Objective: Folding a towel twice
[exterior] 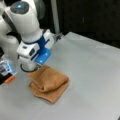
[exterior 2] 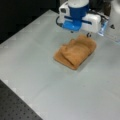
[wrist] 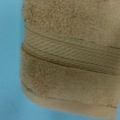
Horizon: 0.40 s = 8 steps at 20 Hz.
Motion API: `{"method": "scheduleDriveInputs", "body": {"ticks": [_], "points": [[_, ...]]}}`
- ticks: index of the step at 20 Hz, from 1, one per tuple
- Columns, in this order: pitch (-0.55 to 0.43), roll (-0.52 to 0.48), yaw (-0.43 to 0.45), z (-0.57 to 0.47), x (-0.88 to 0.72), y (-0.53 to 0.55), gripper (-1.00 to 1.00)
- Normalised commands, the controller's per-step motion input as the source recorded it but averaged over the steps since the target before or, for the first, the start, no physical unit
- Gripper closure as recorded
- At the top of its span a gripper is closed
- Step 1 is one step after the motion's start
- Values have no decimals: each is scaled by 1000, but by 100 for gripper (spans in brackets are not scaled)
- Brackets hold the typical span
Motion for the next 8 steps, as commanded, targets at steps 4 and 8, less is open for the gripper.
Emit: {"method": "scheduleDriveInputs", "body": {"ticks": [4, 8], "points": [[-142, -130, -287, -43, -207, 394, -100], [-149, -129, -194, -68, -200, 253, -100]]}}
